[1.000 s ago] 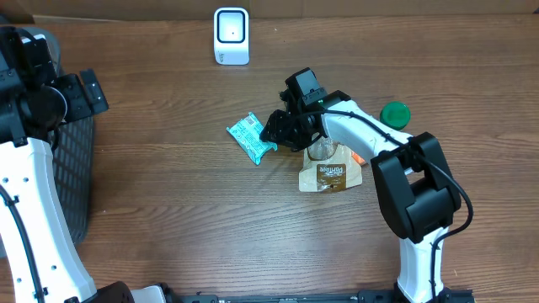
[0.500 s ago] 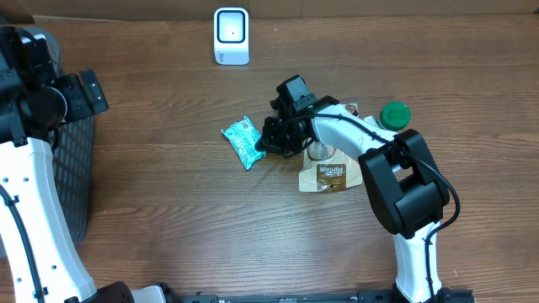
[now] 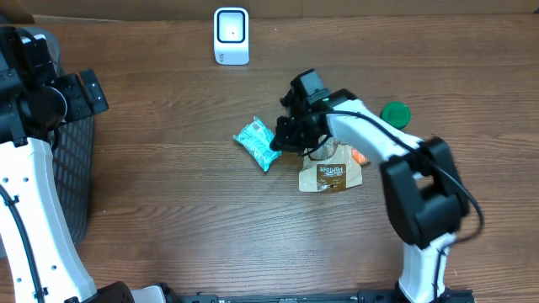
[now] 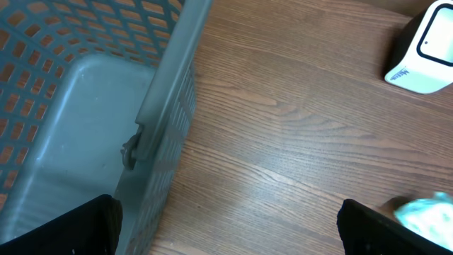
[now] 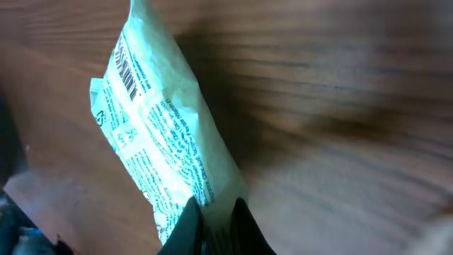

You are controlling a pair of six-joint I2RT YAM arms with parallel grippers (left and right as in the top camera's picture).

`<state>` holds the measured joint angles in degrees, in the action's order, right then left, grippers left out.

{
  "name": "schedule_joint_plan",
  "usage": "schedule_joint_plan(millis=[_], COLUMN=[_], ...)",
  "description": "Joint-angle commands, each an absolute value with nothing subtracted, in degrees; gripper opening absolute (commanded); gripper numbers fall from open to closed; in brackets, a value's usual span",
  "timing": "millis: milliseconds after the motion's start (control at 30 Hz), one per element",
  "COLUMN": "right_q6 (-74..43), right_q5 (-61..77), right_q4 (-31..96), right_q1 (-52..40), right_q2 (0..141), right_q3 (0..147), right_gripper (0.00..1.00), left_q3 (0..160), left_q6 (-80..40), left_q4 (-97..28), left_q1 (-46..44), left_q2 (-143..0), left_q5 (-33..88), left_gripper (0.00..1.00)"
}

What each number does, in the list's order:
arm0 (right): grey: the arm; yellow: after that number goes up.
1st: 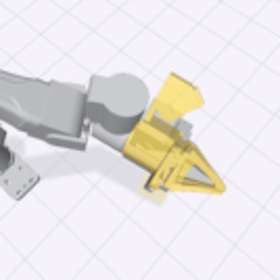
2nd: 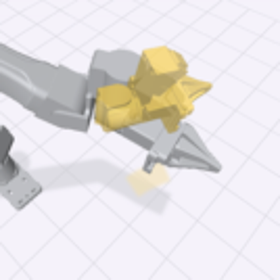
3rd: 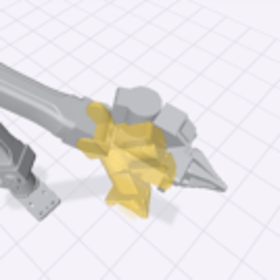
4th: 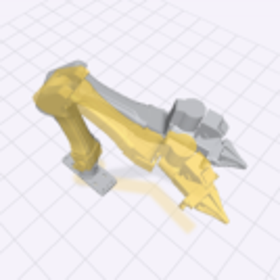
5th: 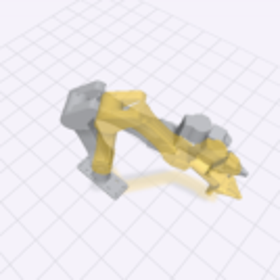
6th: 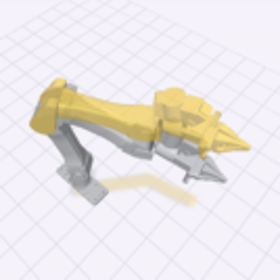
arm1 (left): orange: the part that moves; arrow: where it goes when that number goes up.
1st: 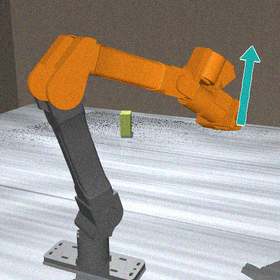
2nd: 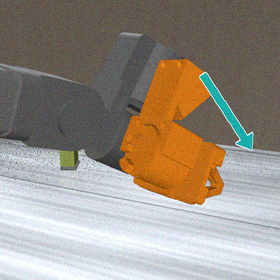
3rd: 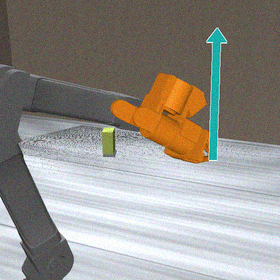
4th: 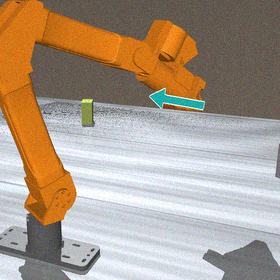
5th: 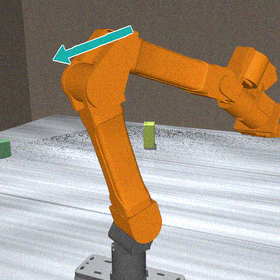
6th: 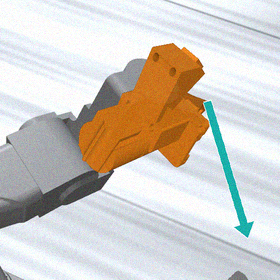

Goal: Scan the item barcode

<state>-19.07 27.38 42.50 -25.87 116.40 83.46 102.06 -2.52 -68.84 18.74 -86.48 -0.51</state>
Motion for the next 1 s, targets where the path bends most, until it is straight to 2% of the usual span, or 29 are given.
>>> schedule_joint_plan(millis=[0, 367, 700, 800, 967], right_q6=[-11.75, -10.41, -16.49, -16.49, -13.08], right_q5=[27.11, 29.26, 26.24, 22.02, 14.26], right_q4=[43.92, 48.56, 48.88, 52.62, 62.92], right_q1=[-25.74, -25.8, -25.65, -25.65, -25.67], right_q2=[104.29, 87.53, 86.54, 87.66, 93.95], right_q3=[83.74, 83.74, 85.12, 90.37, 107.81], right_gripper=[0.04, 0.04, 0.04, 0.04, 0.04], left_q3=[103.24, 103.24, 103.24, 103.24, 103.24], left_q6=[-1.26, -1.26, -1.26, -1.26, -1.26], left_q4=[-68.79, -68.79, -68.79, -68.79, -68.79], left_q1=[18.72, 18.72, 18.72, 18.72, 18.72], left_q2=[-86.56, -86.56, -86.56, -86.56, -86.56], left_q5=[-0.56, -0.56, -0.56, -0.56, -0.56], left_gripper=[1.0, 0.99, 0.99, 1.0, 1.0])
